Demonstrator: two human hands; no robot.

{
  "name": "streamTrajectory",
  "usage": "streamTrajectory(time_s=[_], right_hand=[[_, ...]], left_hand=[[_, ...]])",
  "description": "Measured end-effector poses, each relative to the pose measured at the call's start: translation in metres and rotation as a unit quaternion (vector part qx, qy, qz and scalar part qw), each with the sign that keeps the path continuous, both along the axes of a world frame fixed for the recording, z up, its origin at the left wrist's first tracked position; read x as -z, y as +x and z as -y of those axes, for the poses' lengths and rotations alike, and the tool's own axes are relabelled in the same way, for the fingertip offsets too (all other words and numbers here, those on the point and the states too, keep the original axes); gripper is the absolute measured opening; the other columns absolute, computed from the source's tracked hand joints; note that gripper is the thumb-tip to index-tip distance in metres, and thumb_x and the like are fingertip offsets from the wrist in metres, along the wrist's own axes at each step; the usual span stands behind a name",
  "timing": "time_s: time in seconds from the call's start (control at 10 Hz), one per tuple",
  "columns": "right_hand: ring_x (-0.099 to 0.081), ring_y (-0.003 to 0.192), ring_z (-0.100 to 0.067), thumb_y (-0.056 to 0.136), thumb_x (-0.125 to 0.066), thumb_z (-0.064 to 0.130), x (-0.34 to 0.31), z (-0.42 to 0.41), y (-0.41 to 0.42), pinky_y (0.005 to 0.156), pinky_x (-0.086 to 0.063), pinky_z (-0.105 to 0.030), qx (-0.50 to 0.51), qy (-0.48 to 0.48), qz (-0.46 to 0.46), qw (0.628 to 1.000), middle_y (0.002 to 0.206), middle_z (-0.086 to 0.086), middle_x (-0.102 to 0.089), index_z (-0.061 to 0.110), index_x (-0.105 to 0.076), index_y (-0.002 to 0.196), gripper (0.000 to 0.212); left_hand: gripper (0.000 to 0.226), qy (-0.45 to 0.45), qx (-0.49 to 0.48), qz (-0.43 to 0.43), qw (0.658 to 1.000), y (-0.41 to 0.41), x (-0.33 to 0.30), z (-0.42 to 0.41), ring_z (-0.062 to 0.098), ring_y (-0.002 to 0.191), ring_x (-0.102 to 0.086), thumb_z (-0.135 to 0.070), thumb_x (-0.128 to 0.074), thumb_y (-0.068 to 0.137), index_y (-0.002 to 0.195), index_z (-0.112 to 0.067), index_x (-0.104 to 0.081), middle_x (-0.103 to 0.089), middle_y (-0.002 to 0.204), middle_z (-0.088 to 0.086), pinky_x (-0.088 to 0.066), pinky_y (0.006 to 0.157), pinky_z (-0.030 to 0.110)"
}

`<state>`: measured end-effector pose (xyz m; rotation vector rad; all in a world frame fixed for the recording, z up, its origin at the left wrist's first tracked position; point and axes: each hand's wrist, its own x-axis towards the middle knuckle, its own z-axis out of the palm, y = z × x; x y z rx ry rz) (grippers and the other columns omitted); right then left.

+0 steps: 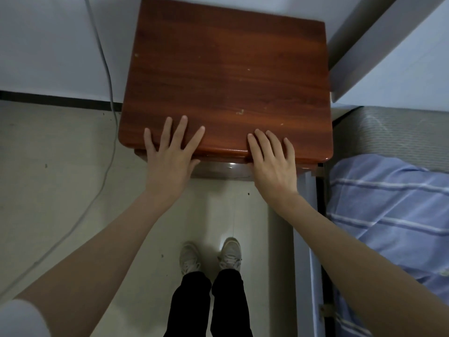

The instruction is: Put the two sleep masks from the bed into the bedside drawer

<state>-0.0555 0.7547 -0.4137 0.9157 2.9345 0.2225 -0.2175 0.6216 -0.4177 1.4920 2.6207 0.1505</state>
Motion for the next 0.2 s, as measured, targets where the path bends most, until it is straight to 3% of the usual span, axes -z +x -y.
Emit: streamTrajectory(time_s=[0.1,0.2], right_hand=[[-0.055,0.118,-0.026,0.076,-0.066,0.013,-0.001,0.001,-0.005,0.097,-0.046,-0.048,0.005,-0.010,-0.022,1.000,0.129,-0.008,-0.059,0.013,-0.050,0.125,0.052],[-0.040,0.131,-0.025,0.086,-0.056,0.020,-0.012,-0.001,-0.007,0.110,-0.029,-0.046,0.023,-0.118,-0.060,0.991,0.141,-0.008,-0.046,0.015,-0.042,0.132,0.049]], left_hand=[[0.062,0.021,-0.010,-0.013,1.000,0.002,0.003,-0.001,0.040,0.138,-0.022,-0.029,-0.057,0.085,0.139,-0.029,-0.026,-0.029,0.150,0.015,-0.012,0.105,0.069],[0.065,0.027,-0.004,-0.008,1.000,0.002,0.007,0.002,0.040,0.138,-0.023,-0.032,-0.059,0.084,0.140,-0.029,-0.026,-0.030,0.150,0.015,-0.012,0.106,0.069]])
